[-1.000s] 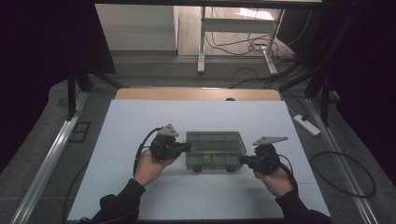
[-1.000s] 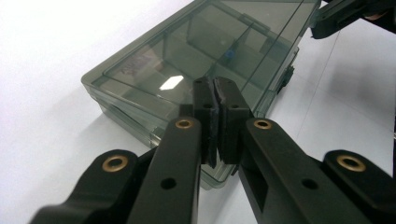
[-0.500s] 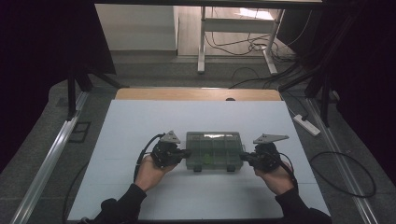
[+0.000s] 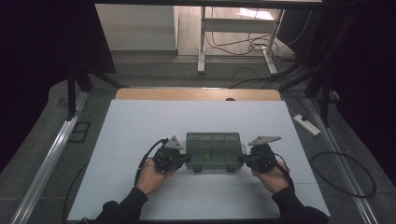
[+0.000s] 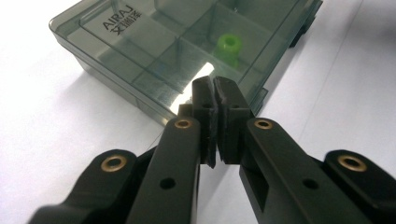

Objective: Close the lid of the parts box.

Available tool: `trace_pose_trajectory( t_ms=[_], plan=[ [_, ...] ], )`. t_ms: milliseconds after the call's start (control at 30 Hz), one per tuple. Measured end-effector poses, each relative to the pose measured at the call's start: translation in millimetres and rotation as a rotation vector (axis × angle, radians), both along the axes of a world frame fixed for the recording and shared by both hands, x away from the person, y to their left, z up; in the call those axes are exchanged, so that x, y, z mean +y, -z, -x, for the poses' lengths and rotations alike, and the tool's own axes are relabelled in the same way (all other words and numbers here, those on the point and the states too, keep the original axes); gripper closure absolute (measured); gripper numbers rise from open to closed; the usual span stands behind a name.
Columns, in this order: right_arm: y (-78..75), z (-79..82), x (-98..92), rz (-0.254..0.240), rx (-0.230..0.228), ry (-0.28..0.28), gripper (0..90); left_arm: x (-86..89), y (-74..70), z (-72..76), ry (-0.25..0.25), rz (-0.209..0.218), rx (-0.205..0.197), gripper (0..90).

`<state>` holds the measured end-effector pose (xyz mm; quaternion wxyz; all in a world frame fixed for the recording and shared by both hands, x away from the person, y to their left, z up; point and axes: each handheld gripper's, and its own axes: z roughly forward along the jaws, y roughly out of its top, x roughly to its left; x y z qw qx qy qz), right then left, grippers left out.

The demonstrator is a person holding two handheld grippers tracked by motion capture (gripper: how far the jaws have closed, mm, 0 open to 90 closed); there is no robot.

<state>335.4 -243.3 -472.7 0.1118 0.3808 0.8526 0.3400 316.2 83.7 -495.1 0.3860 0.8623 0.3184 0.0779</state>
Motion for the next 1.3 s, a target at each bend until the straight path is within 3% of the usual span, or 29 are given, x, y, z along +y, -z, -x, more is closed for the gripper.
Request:
trace_pose_trajectory(
  t_ms=[233, 400, 700, 767, 867, 967, 1067, 1100, 1300],
  plan=[
    [-0.6, 0.6, 1.3, 0.011, -0.005, -0.004, 88.9, 0.9, -0.3, 0.4, -0.006, -0.011, -0.014, 84.8],
    [-2.3, 2.6, 3.8, 0.025, -0.006, 0.008, 78.4, 5.0, -1.9, -0.8, -0.022, -0.016, -0.012, 77.3],
    [-8.8, 8.7, 0.8, 0.007, -0.054, 0.012, 51.4, 10.7, -8.8, 4.0, -0.042, 0.0, -0.014, 48.8],
    [-10.2, 10.2, -1.2, -0.01, -0.054, 0.014, 43.6, 13.4, -10.1, 4.7, -0.045, 0.01, -0.008, 39.5],
    [-10.5, 10.9, -2.3, -0.018, -0.049, 0.013, 38.9, 17.5, -12.1, 6.6, -0.061, 0.024, -0.009, 32.5],
    [-11.3, 13.0, -3.8, -0.029, -0.043, 0.004, 31.1, 22.8, -14.1, 9.1, -0.079, 0.032, -0.002, 18.5],
    [-12.2, 14.2, -4.4, -0.041, -0.045, 0.002, 26.1, 25.5, -15.2, 10.7, -0.087, 0.038, -0.001, 10.5],
    [-13.1, 15.8, -4.6, -0.045, -0.041, -0.006, 19.2, 27.9, -16.2, 11.5, -0.093, 0.042, -0.001, 7.4],
    [-13.0, 18.8, -3.8, -0.047, -0.026, -0.034, 10.6, 39.1, -18.7, 17.6, -0.092, 0.028, -0.016, 0.0]
  ],
)
